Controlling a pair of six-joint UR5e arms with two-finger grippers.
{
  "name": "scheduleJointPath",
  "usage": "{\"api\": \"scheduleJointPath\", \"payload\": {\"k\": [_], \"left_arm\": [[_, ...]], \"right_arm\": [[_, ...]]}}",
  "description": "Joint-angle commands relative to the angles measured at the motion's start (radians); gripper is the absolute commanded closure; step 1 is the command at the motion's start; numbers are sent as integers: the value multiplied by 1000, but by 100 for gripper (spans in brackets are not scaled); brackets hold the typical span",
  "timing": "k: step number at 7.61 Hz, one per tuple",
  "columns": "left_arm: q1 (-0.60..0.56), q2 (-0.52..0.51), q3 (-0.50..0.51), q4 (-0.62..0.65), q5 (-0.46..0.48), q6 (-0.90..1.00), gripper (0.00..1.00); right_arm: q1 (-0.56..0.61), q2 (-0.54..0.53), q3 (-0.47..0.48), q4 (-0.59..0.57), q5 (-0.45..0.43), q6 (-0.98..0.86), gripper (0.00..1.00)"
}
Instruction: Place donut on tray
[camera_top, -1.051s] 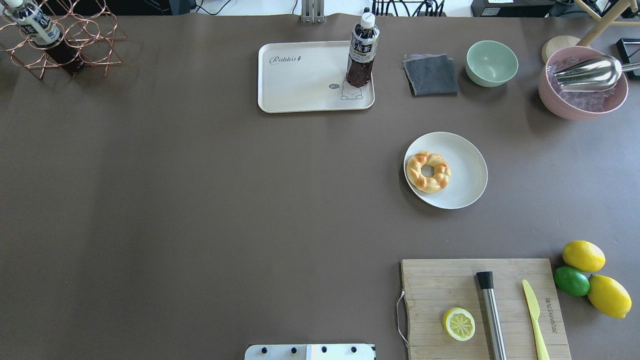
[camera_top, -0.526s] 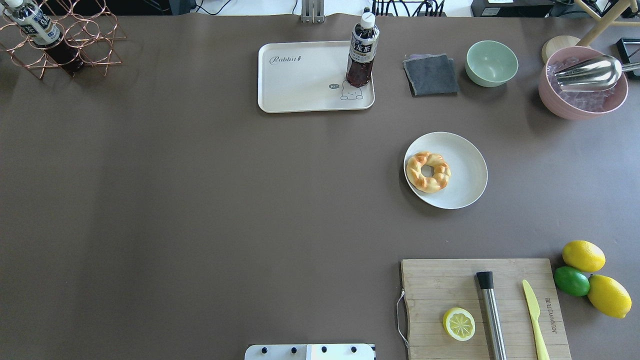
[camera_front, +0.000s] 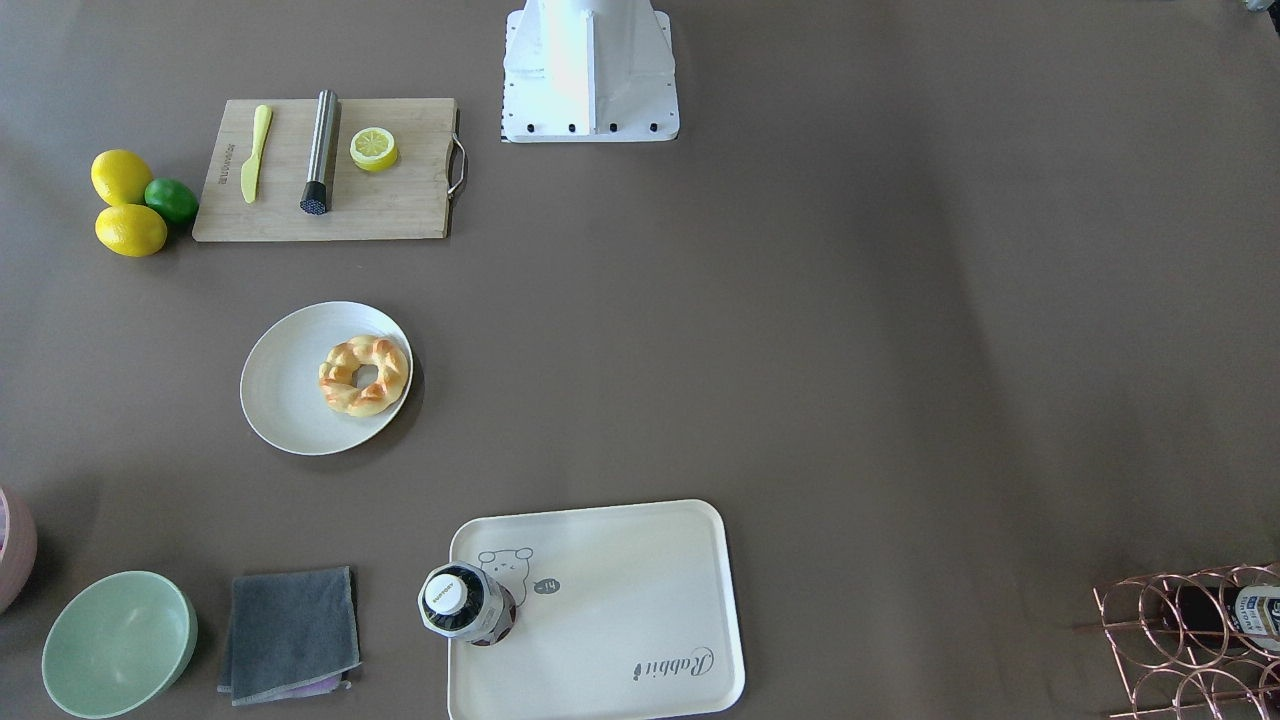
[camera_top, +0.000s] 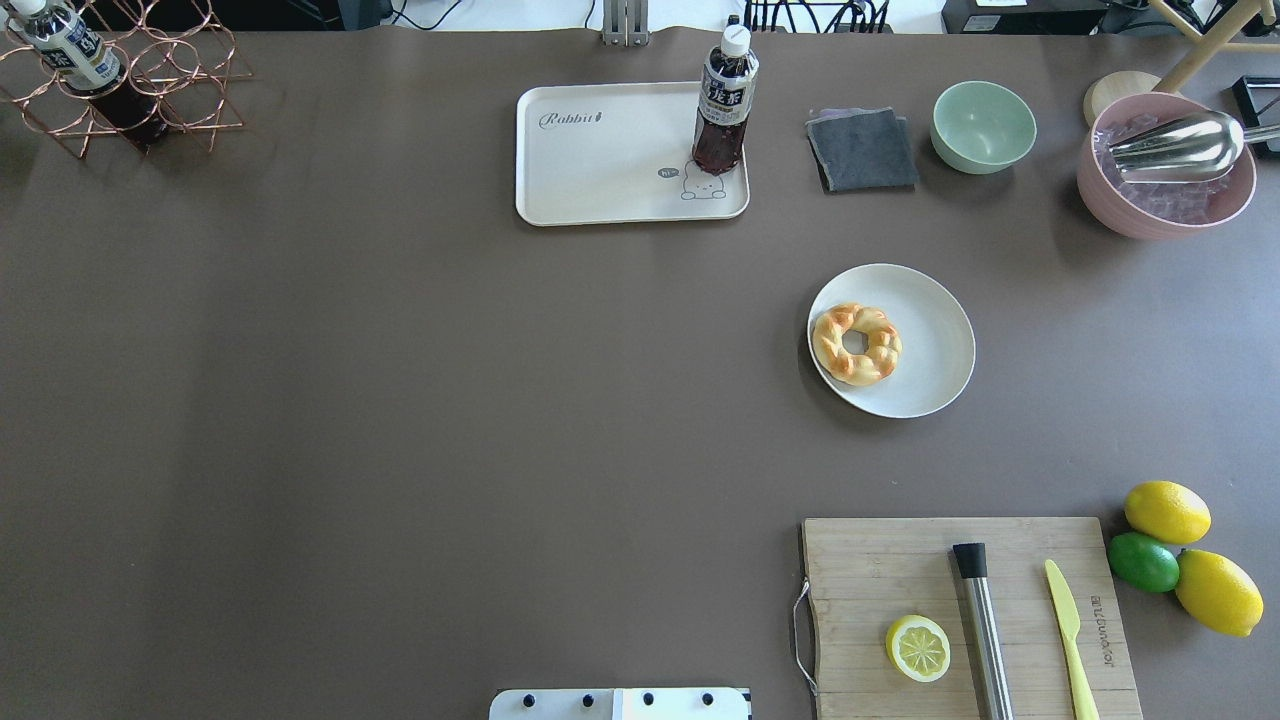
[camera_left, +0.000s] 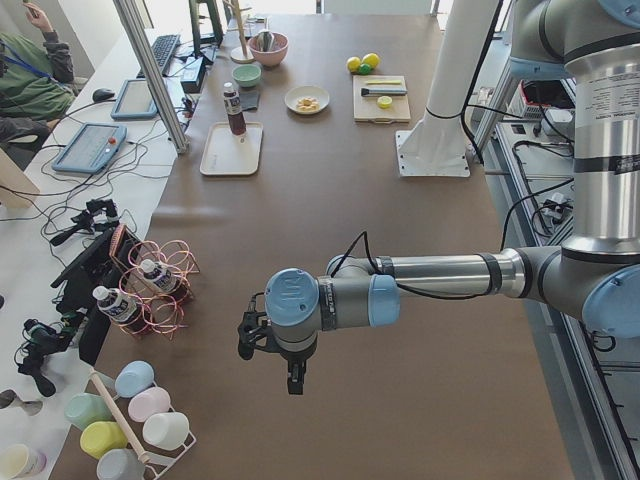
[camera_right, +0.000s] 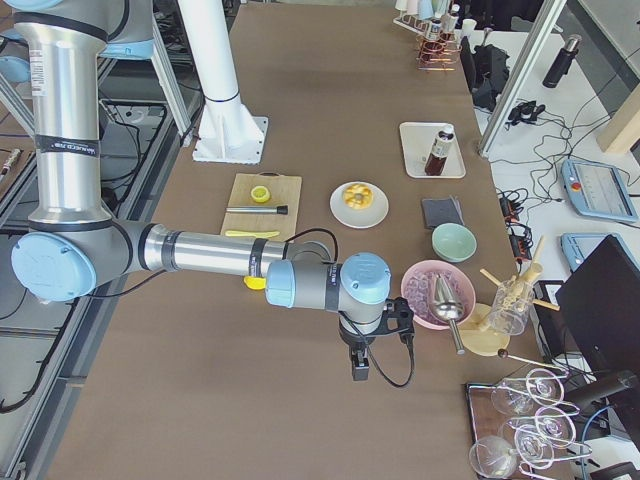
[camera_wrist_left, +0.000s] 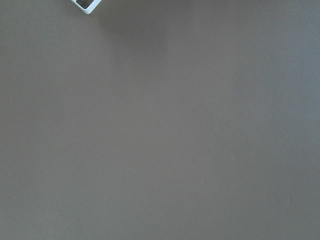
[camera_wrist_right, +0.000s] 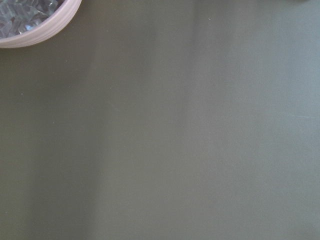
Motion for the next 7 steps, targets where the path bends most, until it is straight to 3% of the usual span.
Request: {"api": "scheduleJointPath", "payload": {"k": [1, 4, 6, 7], "left_arm": [[-1, -42, 13, -86, -3, -5, 2], [-1, -28, 10, -110, -12, 1, 2], [1, -45, -13, -116, -14, -2, 2], [2, -54, -15, -157, -14, -15, 2]], "right_arm": [[-3, 2, 11, 0, 37, 0, 0], [-33, 5, 15, 5, 60, -18, 0], [-53, -12, 47, 150, 60, -17, 0], [-83, -2, 66, 149, 74, 30, 0]]}}
